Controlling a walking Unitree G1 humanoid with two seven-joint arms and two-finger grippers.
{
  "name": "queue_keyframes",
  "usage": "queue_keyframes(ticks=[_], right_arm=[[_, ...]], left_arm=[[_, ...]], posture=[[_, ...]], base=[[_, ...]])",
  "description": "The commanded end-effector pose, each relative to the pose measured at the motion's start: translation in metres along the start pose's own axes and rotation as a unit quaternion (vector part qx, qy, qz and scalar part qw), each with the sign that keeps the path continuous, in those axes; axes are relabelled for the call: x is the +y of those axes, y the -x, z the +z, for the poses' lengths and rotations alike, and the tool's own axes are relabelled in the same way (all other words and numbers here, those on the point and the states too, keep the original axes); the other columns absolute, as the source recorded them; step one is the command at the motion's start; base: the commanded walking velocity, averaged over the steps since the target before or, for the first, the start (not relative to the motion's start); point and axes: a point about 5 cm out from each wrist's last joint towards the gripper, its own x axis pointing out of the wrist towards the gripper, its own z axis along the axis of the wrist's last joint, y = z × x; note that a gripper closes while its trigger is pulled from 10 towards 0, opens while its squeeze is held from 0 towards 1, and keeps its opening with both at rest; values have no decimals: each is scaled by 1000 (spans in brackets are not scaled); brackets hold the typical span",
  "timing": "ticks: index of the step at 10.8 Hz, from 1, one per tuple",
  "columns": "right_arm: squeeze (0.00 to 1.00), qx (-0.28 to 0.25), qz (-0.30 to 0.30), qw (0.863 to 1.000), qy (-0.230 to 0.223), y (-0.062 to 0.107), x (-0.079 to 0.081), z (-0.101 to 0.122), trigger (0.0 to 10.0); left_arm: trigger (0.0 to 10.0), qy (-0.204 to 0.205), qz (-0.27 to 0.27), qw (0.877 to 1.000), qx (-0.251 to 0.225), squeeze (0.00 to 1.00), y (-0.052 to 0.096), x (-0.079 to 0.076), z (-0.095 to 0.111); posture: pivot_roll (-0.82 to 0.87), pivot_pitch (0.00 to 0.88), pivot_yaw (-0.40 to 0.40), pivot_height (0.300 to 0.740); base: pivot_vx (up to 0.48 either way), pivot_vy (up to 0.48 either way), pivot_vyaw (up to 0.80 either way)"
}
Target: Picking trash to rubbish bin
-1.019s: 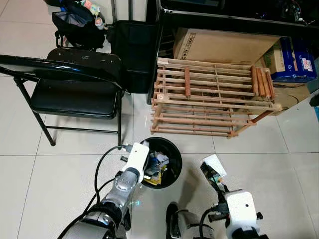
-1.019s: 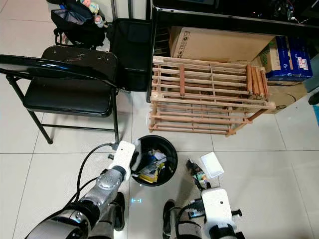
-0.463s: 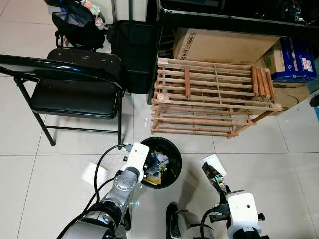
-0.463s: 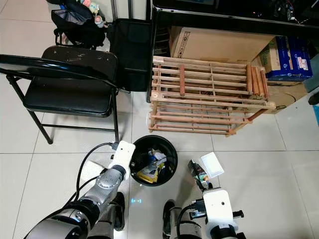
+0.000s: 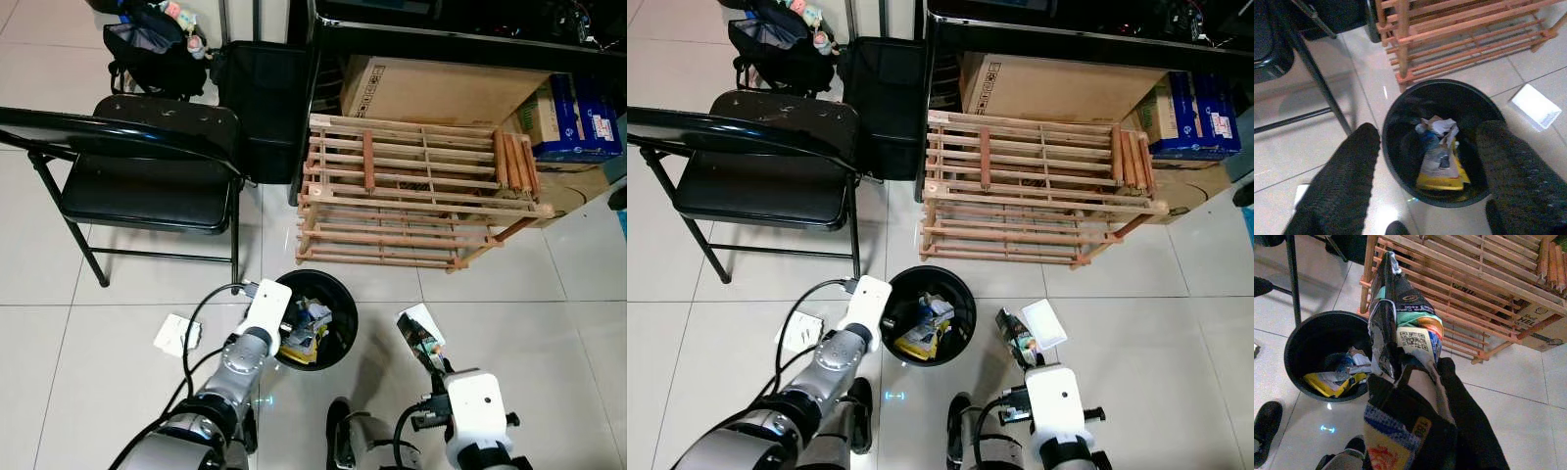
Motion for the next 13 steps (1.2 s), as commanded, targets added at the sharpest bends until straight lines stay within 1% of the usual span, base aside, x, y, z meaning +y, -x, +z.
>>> queue_keyframes(ticks=[1, 2, 4, 5, 7, 9, 11, 12, 13], right_arm=[[0, 14, -7, 1000, 11, 1, -7, -7, 10000], [0, 5, -8, 1000, 14, -7, -10, -5, 10000], [0, -1, -8, 1000, 14, -16, -12, -3, 10000], [0, -8, -5, 1000, 15, -23, -13, -2, 10000], [0, -14, 1, 1000, 18, -30, -13, 0, 10000], [0, -20, -3, 1000, 18, -34, -14, 0, 10000], [0, -20, -1, 1000, 16, -34, -13, -2, 10000], [0, -20, 1, 1000, 15, -35, -13, -2, 10000], [0, -23, 14, 1000, 15, -41, -11, -1, 10000]], left_arm=[[10000, -4, 2, 1000, 6, 1000, 3, -2, -7], [10000, -11, 3, 1000, -4, 1000, 4, 3, -6], [10000, -20, -4, 1000, -8, 1000, 6, 4, -9], [10000, -21, -3, 1000, -19, 1000, 6, 4, -7], [10000, -20, -8, 999, -34, 1000, 6, 1, -1], [10000, -22, -9, 999, -37, 1000, 8, 5, -3], [10000, -12, -12, 999, -44, 1000, 8, 9, 0], [10000, -10, -13, 999, -50, 1000, 9, 10, 3], [10000, -3, -11, 998, -69, 1000, 13, 15, 8]], posture=[[-91, 331, -131, 740], [-69, 328, -128, 740], [-30, 313, -121, 740], [-3, 297, -119, 740], [1, 288, -124, 740], [11, 286, -114, 740], [23, 296, -113, 740], [38, 300, -115, 740], [67, 308, -125, 740]], base=[[0, 0, 0], [0, 0, 0], [0, 0, 0], [0, 0, 0], [0, 0, 0], [0, 0, 0], [0, 0, 0], [0, 0, 0], [0, 0, 0]])
